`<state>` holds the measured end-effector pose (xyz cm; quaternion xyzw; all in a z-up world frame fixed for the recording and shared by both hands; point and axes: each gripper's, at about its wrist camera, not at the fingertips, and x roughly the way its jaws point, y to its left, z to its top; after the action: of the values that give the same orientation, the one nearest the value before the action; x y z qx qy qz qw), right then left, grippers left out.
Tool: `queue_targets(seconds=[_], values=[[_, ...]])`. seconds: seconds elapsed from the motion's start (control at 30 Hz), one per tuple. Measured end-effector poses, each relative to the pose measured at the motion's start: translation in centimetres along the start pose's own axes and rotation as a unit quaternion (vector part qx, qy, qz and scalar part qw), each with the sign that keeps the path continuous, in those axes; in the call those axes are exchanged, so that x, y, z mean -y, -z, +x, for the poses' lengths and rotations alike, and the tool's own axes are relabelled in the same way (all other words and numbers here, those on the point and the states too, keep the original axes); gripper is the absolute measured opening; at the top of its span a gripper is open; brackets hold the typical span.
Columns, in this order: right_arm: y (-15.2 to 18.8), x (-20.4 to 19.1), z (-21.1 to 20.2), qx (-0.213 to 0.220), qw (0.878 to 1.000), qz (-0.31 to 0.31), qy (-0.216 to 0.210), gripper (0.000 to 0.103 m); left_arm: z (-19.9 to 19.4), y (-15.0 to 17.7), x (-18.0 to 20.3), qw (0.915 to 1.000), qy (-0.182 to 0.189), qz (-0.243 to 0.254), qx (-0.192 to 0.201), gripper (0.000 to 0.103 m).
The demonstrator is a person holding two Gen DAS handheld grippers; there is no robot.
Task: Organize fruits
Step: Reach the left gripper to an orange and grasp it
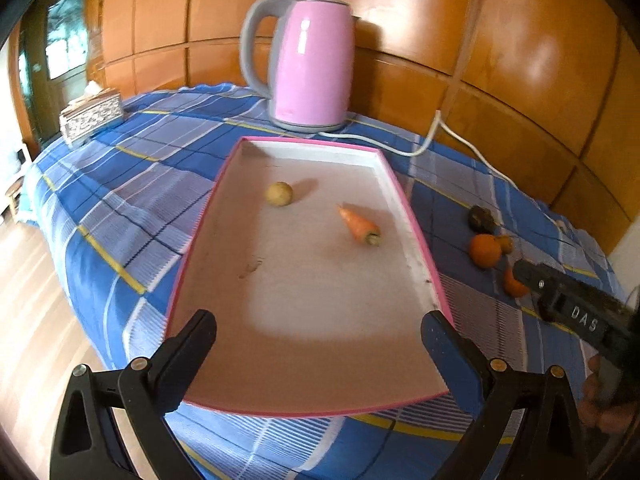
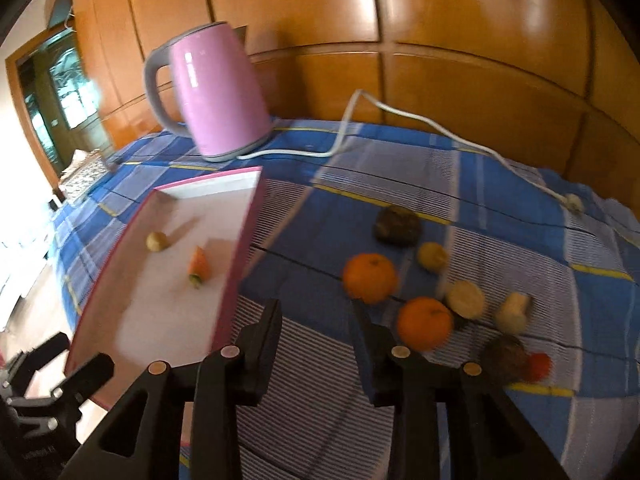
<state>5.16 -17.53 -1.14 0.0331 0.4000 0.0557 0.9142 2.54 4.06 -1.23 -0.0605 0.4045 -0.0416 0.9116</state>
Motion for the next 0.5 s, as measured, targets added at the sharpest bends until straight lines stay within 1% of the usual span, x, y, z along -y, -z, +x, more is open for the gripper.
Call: queue_targets(seconds=[0.1, 0.23, 0.33, 0.5], values=[[1.2, 1.2, -0.8, 0.006, 1.0, 0.01, 0.024, 0.039, 0.1, 0.2, 0.6, 0.9997, 0.021, 0.006, -0.004, 0.103], [3.1, 4.2, -1.4, -0.001, 0.998, 0.049, 0.05, 0.039, 0.1, 0.4, 1.1, 0.9993, 0.037, 0.007, -0.001, 0.103], [4.4, 6.4, -1.9, -0.006, 0.994, 0.078, 0.076, 0.039, -0.2, 0.3, 1.4, 0.9989, 0.044, 0.014, 0.011, 0.103], [6.1, 9.5, -2.6, -0.011, 0.988, 0.114, 0.107, 0.039, -0.4, 0.0, 2.9, 0.9979, 0.053, 0.036, 0.012, 0.103]])
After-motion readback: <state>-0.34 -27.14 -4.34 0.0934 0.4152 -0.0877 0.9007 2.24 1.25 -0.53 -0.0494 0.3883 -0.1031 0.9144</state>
